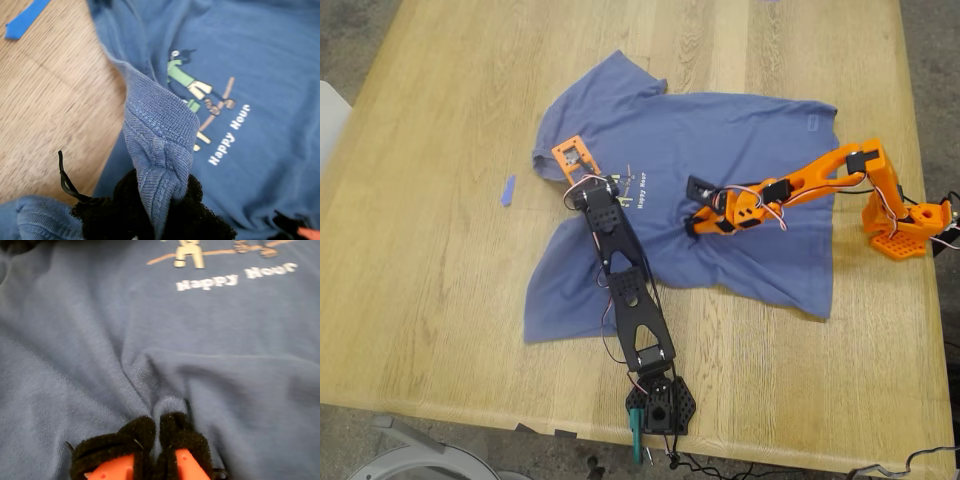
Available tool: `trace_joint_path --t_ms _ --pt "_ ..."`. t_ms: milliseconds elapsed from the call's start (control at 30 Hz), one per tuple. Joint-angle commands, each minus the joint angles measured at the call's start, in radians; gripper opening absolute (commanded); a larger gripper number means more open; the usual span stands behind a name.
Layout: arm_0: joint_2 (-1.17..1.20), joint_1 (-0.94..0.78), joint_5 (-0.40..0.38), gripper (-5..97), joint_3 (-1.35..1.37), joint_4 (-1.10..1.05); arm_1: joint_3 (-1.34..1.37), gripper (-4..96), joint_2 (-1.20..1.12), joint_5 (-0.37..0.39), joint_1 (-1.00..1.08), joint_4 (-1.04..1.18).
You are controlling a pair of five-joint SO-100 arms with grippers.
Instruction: Fold a T-shirt
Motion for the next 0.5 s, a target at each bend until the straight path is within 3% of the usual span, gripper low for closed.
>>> trace_joint_path --t_ms 0,467 --pt "0.229 0.064 -0.003 0 -0.038 0.021 0.017 -0.1 0.067 -0.006 0.064 -0.012" --pt "0.261 0.304 -0.003 0 -0.037 0.035 0.049 -0.1 0.146 -0.002 0.199 -0.049"
